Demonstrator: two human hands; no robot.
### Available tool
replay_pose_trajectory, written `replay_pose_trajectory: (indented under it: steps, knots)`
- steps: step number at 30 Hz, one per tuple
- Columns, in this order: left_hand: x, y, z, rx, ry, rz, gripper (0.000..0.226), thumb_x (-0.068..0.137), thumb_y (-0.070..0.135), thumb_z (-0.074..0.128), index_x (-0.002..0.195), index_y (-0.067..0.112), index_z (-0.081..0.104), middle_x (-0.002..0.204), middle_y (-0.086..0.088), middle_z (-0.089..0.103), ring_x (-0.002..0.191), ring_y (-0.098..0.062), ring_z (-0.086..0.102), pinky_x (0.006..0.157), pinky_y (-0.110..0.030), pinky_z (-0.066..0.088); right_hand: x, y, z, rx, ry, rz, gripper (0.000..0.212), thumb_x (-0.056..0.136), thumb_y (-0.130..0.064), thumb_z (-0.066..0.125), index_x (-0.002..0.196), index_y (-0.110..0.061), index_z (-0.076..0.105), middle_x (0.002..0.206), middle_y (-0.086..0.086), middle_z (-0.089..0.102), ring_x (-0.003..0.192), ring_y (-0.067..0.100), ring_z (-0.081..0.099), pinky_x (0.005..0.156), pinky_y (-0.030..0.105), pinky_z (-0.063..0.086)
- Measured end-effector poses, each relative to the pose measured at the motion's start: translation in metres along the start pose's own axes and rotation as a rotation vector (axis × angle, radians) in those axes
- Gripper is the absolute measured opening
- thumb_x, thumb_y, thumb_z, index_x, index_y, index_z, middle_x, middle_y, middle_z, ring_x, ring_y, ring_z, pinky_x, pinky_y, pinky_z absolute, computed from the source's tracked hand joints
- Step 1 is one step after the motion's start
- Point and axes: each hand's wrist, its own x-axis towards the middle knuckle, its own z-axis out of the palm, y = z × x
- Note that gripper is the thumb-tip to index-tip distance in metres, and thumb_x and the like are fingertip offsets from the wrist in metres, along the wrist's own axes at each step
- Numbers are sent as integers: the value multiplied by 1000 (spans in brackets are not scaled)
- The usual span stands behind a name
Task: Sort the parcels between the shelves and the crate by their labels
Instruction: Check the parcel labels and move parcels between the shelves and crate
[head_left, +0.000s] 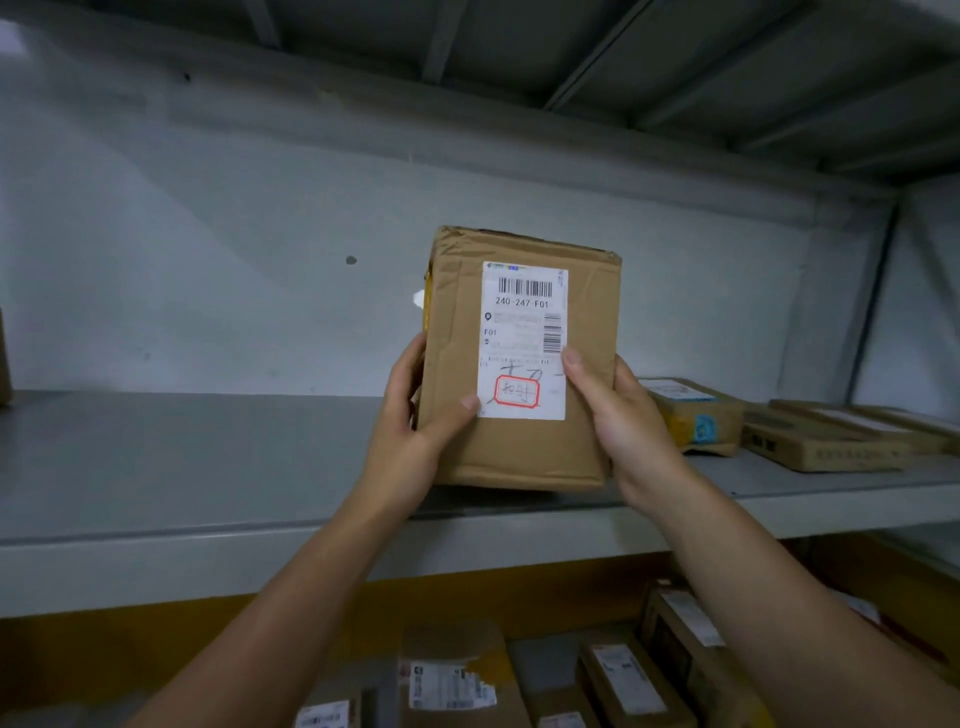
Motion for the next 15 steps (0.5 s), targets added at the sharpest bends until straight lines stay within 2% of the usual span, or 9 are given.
replay_pose_trajectory:
  steps: [2, 5, 8, 12, 15]
  knots:
    - [-6, 4, 10, -38, -17, 13, 74, 81, 31, 68, 144, 41, 30, 139, 14, 48, 121, -7, 53, 93, -31, 53, -8, -8, -7, -2, 46, 7, 45, 88, -51, 62, 129, -38, 51, 106, -12, 72, 100, 13, 66, 75, 33, 54]
    - [-16, 9, 28, -79, -66, 29, 83, 77, 34, 68, 148, 39, 26, 140, 15, 48, 121, -4, 53, 88, -22, 55, -21, -18, -26, -16, 101, 2, 48, 87, -51, 63, 131, -35, 52, 108, -10, 72, 102, 16, 66, 80, 36, 54]
    - [-24, 12, 52, -116, -103, 33, 83, 77, 33, 69, 148, 39, 27, 141, 13, 47, 122, -5, 53, 92, -28, 54, -38, -27, -53, -41, 146, -6, 45, 87, -50, 64, 128, -36, 54, 107, -10, 73, 100, 15, 67, 83, 37, 54]
    - [-36, 18, 95, -152, -169, 62, 86, 78, 36, 74, 148, 39, 25, 142, 14, 45, 122, -4, 52, 94, -28, 53, -64, -39, -96, -51, 226, -24, 37, 87, -49, 64, 120, -39, 54, 99, -13, 74, 95, 12, 69, 73, 32, 52]
    - [-50, 18, 139, -189, -247, 48, 84, 77, 36, 69, 148, 41, 25, 142, 15, 46, 124, -4, 52, 98, -35, 52, -85, -44, -139, -59, 305, -24, 42, 86, -48, 66, 124, -35, 55, 99, -11, 75, 94, 13, 70, 73, 33, 53]
